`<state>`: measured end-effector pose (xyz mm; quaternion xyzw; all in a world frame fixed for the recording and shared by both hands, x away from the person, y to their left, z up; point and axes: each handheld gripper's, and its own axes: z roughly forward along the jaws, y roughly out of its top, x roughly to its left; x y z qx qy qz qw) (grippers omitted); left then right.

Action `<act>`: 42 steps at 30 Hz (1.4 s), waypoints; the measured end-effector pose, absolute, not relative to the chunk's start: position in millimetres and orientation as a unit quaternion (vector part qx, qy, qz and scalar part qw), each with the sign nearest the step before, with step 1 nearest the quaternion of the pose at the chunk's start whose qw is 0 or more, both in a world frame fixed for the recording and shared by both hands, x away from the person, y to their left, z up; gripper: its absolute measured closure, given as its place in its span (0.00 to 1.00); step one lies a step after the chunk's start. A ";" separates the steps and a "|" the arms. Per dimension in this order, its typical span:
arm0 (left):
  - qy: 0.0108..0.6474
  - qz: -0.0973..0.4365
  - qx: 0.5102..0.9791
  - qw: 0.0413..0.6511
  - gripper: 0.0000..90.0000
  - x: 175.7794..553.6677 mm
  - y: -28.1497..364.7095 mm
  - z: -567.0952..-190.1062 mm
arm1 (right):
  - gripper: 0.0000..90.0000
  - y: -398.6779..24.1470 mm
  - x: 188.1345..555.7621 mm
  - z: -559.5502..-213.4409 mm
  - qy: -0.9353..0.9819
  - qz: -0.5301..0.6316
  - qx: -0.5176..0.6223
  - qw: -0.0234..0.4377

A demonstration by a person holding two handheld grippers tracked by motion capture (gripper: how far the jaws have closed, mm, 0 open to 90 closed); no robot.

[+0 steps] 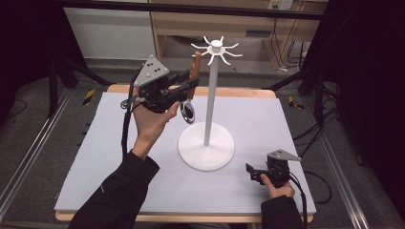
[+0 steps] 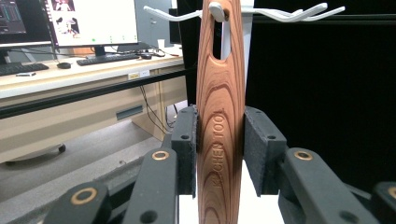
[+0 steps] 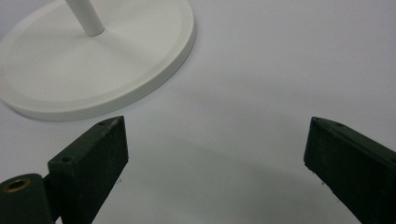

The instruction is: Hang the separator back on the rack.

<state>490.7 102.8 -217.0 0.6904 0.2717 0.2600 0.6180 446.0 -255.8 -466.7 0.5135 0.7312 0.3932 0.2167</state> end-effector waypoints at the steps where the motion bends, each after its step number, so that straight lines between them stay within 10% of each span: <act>1: 0.273 0.260 0.690 0.618 0.74 490.4 102.9 -217.3 | 0.08 -255.8 446.0 -466.8 0.731 0.393 0.514 0.217; 22: 0.268 0.268 0.709 0.594 0.58 480.7 131.2 -243.3 | 0.08 -257.1 446.0 -467.9 0.732 0.388 0.514 0.223; 42: 0.343 0.242 0.737 0.531 0.46 467.1 189.0 -347.8 | 0.08 -255.3 443.5 -468.5 0.734 0.385 0.512 0.224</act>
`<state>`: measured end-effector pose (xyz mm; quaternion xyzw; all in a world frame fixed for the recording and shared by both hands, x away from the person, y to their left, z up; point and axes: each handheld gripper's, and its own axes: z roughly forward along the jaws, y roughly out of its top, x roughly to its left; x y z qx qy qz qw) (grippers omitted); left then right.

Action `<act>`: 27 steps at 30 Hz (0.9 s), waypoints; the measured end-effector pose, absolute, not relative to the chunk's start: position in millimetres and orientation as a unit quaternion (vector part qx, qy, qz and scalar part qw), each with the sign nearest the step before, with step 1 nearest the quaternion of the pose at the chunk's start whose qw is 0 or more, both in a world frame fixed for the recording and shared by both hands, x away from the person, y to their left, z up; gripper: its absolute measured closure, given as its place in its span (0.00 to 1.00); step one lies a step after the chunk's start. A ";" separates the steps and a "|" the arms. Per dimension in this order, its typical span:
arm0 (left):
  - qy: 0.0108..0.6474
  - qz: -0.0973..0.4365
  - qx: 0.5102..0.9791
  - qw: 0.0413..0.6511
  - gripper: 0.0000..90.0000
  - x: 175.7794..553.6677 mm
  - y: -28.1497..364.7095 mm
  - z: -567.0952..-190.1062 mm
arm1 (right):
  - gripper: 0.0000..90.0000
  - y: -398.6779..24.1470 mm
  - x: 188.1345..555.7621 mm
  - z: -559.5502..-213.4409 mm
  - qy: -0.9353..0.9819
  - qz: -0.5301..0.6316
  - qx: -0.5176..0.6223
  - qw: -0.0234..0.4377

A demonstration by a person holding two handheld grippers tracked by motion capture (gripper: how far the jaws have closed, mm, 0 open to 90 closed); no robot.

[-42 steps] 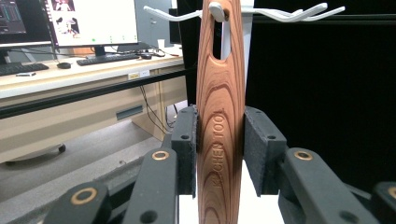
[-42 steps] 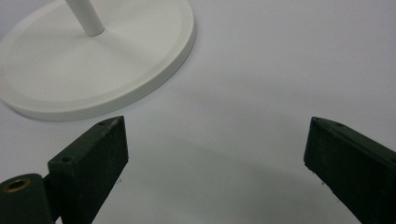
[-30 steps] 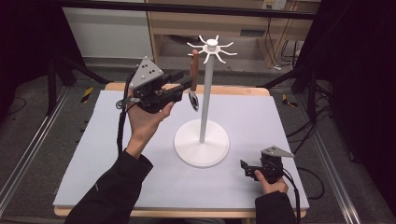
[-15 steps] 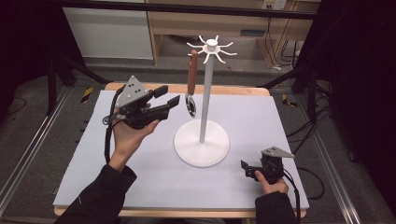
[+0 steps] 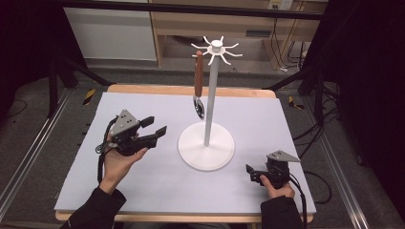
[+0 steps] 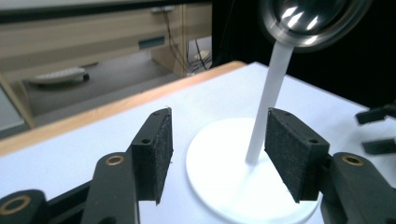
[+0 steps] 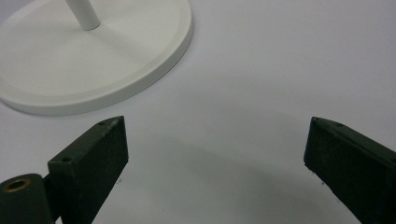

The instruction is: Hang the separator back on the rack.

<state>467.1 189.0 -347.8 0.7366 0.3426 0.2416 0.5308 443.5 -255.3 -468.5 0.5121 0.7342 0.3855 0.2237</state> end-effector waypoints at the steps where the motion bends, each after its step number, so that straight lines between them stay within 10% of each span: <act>1: 0.349 0.239 0.739 0.524 0.46 466.4 192.9 -354.4 | 0.08 -255.4 443.4 -468.4 0.733 0.386 0.513 0.224; 27: 0.449 0.220 0.749 0.435 0.37 455.4 273.4 -448.4 | 0.07 -257.7 443.1 -469.5 0.735 0.375 0.515 0.234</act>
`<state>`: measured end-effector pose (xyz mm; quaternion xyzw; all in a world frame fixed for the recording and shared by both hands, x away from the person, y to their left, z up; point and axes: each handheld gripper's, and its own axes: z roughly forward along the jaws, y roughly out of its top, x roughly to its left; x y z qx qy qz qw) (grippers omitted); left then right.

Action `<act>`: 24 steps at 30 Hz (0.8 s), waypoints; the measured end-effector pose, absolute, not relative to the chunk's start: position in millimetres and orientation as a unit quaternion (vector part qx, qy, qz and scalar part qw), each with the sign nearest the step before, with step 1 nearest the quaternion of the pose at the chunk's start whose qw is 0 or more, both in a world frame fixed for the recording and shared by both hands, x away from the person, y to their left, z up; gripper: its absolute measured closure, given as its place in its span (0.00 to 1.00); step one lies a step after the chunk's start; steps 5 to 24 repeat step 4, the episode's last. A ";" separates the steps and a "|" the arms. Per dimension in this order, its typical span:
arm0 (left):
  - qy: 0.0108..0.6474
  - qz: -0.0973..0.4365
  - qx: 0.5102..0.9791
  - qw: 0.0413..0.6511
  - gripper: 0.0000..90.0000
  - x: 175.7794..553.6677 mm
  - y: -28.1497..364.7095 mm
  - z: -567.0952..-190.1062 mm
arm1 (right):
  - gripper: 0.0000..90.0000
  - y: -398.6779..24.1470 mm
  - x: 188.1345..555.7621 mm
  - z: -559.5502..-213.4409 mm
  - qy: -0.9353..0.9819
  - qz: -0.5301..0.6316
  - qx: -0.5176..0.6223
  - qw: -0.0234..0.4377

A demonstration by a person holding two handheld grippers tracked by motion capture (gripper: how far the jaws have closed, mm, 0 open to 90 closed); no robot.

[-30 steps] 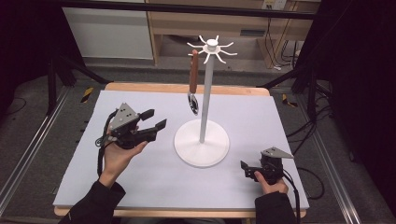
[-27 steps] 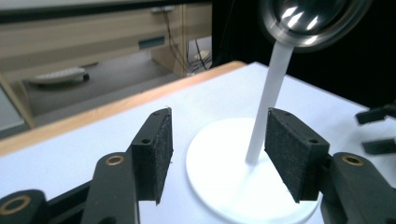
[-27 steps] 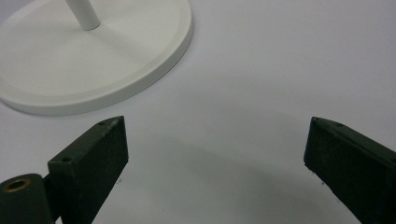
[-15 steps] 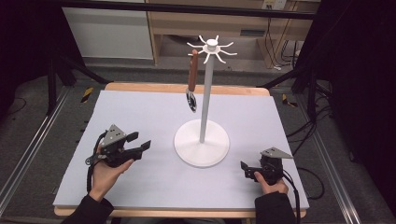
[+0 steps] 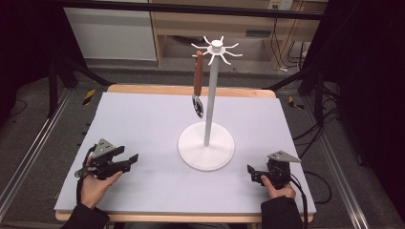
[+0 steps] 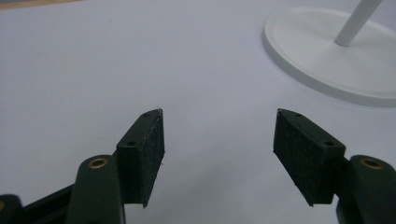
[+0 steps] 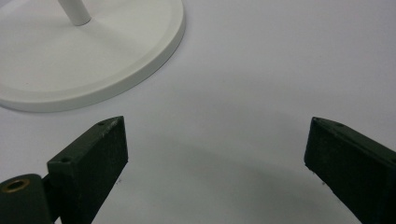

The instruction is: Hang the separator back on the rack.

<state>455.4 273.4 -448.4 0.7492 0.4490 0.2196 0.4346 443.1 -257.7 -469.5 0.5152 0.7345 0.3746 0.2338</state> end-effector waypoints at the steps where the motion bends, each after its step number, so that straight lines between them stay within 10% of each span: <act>1: 0.455 0.220 0.748 0.431 0.37 456.9 277.7 -451.6 | 0.07 -257.5 443.2 -469.6 0.735 0.374 0.515 0.234; 24: 0.469 0.225 0.747 0.415 0.36 459.3 288.3 -458.8 | 0.07 -257.7 443.4 -469.6 0.735 0.374 0.515 0.234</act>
